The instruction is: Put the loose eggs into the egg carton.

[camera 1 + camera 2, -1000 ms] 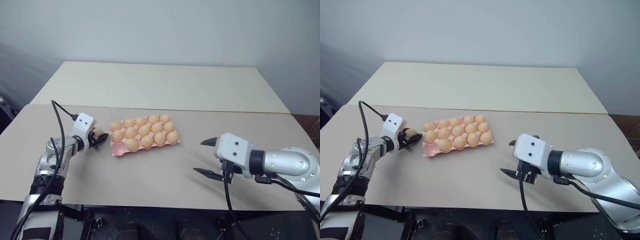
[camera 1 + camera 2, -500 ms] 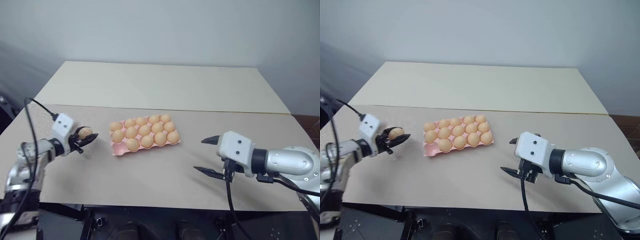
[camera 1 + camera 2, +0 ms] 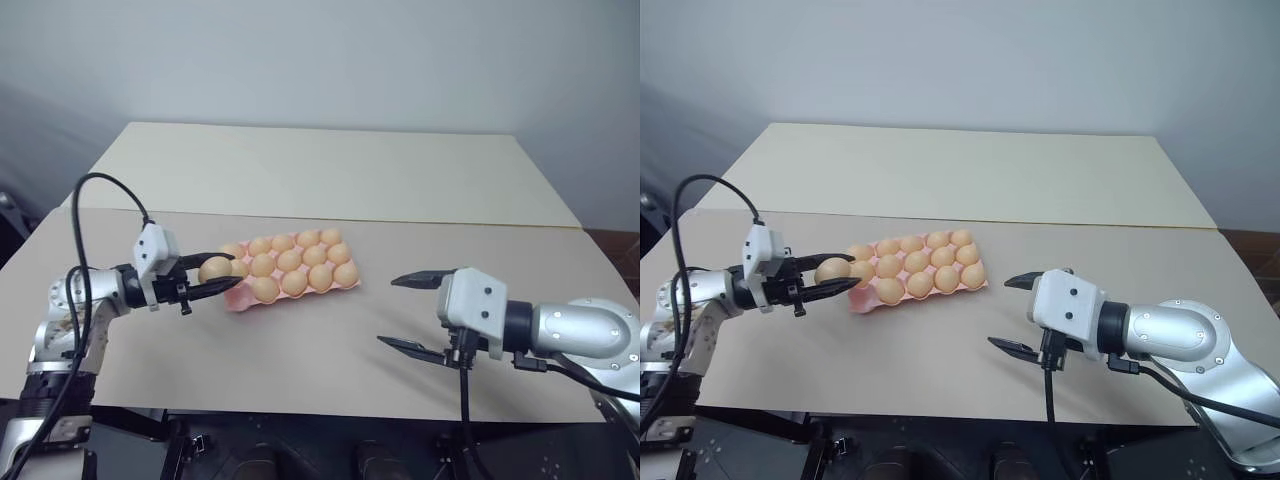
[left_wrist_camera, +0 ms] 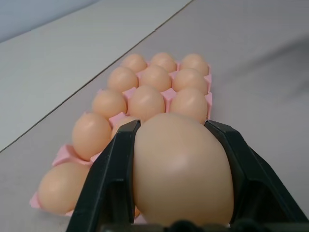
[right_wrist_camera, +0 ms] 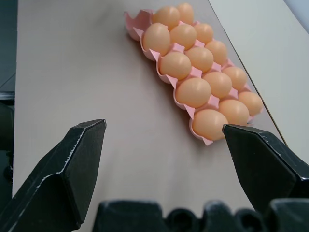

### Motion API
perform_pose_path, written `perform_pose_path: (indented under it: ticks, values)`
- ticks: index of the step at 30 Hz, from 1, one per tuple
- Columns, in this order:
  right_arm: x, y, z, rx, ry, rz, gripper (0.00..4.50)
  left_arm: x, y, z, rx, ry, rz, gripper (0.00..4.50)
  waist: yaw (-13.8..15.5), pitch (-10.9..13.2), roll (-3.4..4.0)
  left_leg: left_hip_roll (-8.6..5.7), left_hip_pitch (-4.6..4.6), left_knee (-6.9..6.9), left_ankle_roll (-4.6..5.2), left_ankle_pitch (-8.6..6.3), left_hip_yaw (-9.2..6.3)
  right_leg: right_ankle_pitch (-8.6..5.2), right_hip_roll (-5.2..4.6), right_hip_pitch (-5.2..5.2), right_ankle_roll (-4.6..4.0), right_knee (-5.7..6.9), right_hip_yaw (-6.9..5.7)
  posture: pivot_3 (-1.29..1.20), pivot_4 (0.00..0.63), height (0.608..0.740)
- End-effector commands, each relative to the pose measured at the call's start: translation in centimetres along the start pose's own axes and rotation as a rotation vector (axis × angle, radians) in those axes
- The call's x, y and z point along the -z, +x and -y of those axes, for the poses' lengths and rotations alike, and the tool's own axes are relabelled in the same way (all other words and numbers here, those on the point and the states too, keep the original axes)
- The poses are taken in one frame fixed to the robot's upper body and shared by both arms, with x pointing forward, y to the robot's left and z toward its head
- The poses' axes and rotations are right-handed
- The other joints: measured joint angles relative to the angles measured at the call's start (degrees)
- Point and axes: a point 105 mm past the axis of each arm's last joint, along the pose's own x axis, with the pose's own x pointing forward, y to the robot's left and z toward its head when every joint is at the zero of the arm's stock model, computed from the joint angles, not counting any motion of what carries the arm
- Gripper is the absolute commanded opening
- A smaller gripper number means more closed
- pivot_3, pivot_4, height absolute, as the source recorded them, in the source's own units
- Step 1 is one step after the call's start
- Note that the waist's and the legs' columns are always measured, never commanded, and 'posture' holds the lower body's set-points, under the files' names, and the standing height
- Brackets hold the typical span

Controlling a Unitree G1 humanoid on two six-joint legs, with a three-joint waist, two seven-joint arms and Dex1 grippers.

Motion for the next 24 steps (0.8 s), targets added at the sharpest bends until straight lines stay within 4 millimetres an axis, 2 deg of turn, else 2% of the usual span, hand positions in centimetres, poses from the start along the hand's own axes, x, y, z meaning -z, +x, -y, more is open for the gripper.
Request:
perform_pose_path:
  ticks: [1, 11, 12, 13, 16, 24]
  values:
    - [-0.7, -0.1, 0.0, 0.045, -0.047, 0.013, 4.50, 0.0, 0.6, 0.2, 0.050, 0.032, -0.009, 1.91, -0.1, 0.0, 0.00, 0.00, 0.01, 0.00, 0.00, 0.00, 0.01, 0.00, 0.00, 0.00, 0.00, 0.01, 0.02, 0.00, 0.150, 0.740]
    - [-0.7, 0.0, -0.1, 0.086, -0.042, 0.011, 4.50, 0.8, 1.1, -0.3, 0.057, 0.051, -0.041, 1.91, 0.2, 0.0, 0.00, 0.00, 0.01, 0.02, 0.00, 0.00, 0.00, 0.00, 0.00, 0.02, 0.00, 0.01, 0.01, 0.00, 0.150, 0.740]
    - [-0.7, 0.0, -0.1, 0.087, -0.042, 0.010, 4.50, 0.7, 1.2, -0.3, 0.058, 0.053, -0.029, 2.55, 0.2, 0.0, 0.00, 0.00, 0.01, 0.02, 0.00, 0.00, -0.01, 0.00, 0.00, 0.02, 0.00, 0.02, 0.01, 0.00, 0.150, 0.740]
    - [-0.7, 0.0, 0.0, 0.086, -0.043, 0.010, 4.50, 0.6, 1.3, -0.2, 0.066, 0.044, -0.023, 2.73, 0.2, 0.0, 0.00, 0.00, 0.02, 0.02, 0.00, 0.00, 0.00, 0.00, 0.00, 0.02, 0.00, 0.02, 0.01, 0.00, 0.150, 0.740]
    - [-0.6, 0.0, 0.0, 0.077, -0.028, -0.004, 4.50, 0.5, 1.2, 0.1, 0.078, 0.028, -0.016, 3.66, 0.1, 0.0, 0.00, 0.00, 0.00, 0.02, 0.00, 0.00, 0.00, 0.00, 0.00, 0.00, 0.00, 0.00, 0.01, 0.00, 0.150, 0.740]
    - [-0.6, 0.0, 0.2, 0.060, -0.008, -0.015, 4.50, -0.4, 0.3, 0.0, 0.048, 0.030, 0.027, 3.66, 0.1, 0.0, 0.00, 0.00, 0.01, 0.01, 0.00, 0.00, 0.00, 0.00, 0.01, 0.01, 0.00, 0.01, 0.01, 0.00, 0.150, 0.740]
